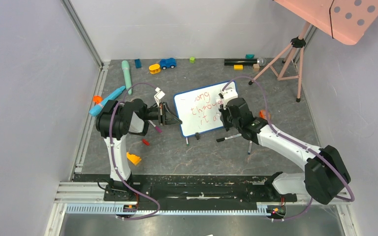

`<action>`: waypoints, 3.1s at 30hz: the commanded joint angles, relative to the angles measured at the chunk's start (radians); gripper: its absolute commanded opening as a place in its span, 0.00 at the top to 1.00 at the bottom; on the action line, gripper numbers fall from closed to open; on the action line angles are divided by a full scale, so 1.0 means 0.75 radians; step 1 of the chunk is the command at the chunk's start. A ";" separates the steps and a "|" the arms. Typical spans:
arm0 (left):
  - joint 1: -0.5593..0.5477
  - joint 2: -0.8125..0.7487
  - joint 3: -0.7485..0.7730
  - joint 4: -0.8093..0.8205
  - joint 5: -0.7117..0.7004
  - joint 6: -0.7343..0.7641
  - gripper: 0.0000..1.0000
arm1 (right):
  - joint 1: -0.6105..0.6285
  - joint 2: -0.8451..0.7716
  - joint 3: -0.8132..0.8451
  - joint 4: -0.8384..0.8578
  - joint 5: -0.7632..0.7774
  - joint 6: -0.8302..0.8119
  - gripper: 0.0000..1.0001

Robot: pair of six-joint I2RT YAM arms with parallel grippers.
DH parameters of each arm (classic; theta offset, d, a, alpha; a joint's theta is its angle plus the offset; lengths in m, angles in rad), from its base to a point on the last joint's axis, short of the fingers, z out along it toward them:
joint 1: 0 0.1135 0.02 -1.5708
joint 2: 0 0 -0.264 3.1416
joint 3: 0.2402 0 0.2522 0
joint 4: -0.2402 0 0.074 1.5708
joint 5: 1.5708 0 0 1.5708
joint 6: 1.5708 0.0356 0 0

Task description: Write a sentence on the whiteboard

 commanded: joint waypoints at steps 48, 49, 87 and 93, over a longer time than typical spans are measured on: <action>-0.022 -0.002 0.016 0.102 0.078 -0.026 0.98 | -0.076 -0.020 -0.039 0.022 -0.076 -0.001 1.00; -0.022 0.000 0.017 0.102 0.078 -0.026 0.98 | -0.076 -0.026 -0.061 0.024 -0.081 0.004 1.00; -0.022 -0.002 0.017 0.102 0.078 -0.024 0.98 | -0.112 -0.054 -0.055 -0.005 -0.060 0.001 1.00; -0.022 -0.003 0.017 0.102 0.079 -0.024 0.98 | -0.108 -0.010 -0.017 -0.033 -0.052 -0.044 1.00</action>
